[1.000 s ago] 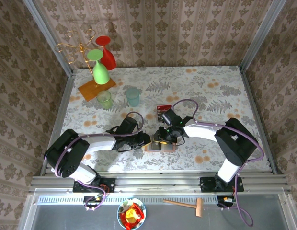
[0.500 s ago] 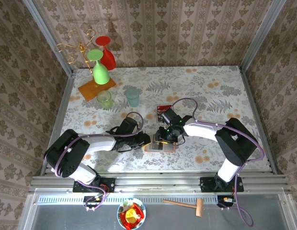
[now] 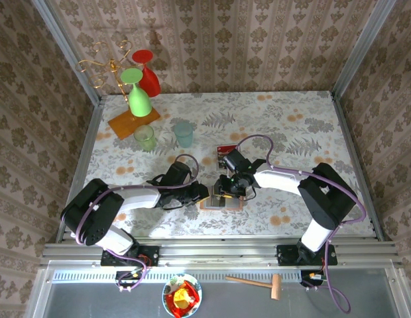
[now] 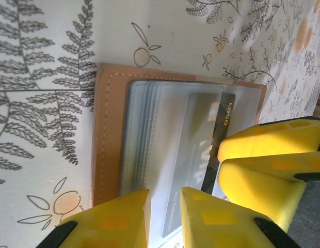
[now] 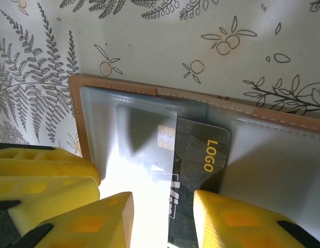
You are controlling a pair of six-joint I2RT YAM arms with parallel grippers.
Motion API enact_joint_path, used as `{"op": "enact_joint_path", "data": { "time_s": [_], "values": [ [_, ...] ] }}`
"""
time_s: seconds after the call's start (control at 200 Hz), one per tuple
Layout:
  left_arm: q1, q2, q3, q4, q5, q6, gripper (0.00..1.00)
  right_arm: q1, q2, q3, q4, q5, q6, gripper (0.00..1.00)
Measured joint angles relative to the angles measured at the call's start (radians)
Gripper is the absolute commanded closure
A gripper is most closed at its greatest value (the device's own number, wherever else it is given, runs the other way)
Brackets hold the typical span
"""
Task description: Take the credit cards out of the card holder
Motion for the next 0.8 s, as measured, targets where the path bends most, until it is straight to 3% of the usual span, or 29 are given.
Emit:
{"op": "enact_joint_path", "data": {
  "time_s": [0.8],
  "values": [
    [0.0,0.067,0.095,-0.063,0.005,0.031,0.84,-0.062,-0.114,-0.189,0.2,-0.063,0.087,0.72]
  ]
}}
